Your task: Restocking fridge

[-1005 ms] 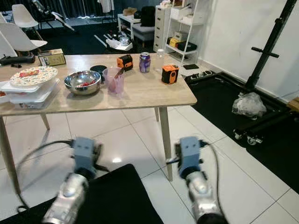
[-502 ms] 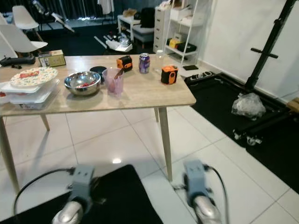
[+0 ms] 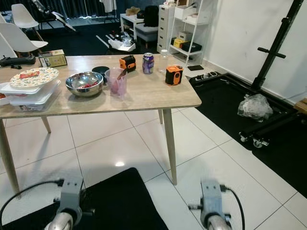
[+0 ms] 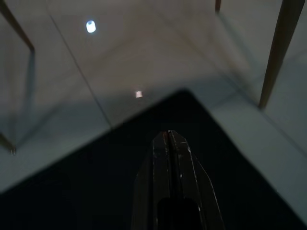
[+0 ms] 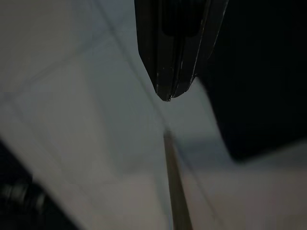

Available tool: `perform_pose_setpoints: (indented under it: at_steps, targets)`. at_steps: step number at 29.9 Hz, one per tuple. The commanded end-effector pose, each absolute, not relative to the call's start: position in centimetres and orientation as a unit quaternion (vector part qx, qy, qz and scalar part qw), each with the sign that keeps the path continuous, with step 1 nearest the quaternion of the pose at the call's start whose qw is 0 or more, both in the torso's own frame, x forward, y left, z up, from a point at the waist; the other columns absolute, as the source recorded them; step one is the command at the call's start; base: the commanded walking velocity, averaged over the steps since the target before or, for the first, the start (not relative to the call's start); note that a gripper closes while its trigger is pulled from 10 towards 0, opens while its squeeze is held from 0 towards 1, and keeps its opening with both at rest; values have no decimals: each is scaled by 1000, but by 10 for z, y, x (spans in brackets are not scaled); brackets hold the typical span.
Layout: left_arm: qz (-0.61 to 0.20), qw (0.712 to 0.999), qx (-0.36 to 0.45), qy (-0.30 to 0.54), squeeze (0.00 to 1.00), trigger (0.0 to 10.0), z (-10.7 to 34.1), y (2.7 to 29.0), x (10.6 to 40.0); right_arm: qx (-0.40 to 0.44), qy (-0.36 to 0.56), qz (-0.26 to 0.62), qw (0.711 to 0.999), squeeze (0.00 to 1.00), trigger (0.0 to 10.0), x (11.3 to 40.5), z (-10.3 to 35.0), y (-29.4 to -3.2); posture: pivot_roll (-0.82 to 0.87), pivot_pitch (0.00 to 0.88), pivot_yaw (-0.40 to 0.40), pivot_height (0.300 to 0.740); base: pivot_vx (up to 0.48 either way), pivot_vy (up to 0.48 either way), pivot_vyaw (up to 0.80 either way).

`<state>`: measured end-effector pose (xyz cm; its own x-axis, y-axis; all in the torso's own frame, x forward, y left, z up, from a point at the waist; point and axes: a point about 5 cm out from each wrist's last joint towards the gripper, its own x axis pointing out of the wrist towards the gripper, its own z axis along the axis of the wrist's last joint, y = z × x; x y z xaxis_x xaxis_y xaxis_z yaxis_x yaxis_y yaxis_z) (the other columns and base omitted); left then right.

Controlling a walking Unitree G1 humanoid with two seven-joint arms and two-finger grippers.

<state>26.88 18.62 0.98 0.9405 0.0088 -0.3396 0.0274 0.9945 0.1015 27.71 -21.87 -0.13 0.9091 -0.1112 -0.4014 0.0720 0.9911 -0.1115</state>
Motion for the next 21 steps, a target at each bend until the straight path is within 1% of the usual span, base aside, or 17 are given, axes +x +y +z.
perform_pose_setpoints:
  at_steps: [1,2,3,5,8,11,16,17,18,19,21]
  targets:
    - [2,985,57,162,0,10000,14,190,271,-48,189,-54,979,0,10000,281,6,-222,-7,44,-14,740,0,0,0]
    - [7,991,59,123,0,10000,33,190,285,-42,123,-62,990,0,10000,304,35,-226,-8,43,-13,740,0,0,0]
    - [7,991,59,123,0,10000,33,190,285,-42,123,-62,990,0,10000,304,35,-226,-8,43,-13,740,0,0,0]
    - [12,994,59,87,0,10000,51,191,296,-38,55,-64,996,0,10000,323,67,-228,-8,43,-13,740,0,0,0]
    - [23,996,63,54,0,10000,68,193,304,-37,-14,-61,997,0,10000,339,101,-227,-7,42,-14,740,0,0,0]
    - [28,997,62,48,0,10000,71,194,306,-32,-24,-58,998,0,10000,341,106,-224,-9,41,-14,740,0,0,0]
    - [20,998,53,41,0,10000,71,188,302,-12,-7,-37,999,0,10000,333,88,-208,-9,40,-14,740,0,0,0]
    - [20,998,53,41,0,10000,71,188,302,-12,-7,-37,999,0,10000,333,88,-208,-9,40,-14,740,0,0,0]
    - [18,998,50,27,0,10000,74,184,301,11,-12,-32,999,0,10000,329,85,-202,-9,40,-14,740,0,0,0]
    - [18,998,50,27,0,10000,74,184,301,11,-12,-32,999,0,10000,329,85,-202,-9,40,-14,740,0,0,0]
    - [27,997,68,3,0,10000,84,183,300,20,-31,-19,999,0,10000,328,90,-193,-9,39,-11,740,0,0,0]
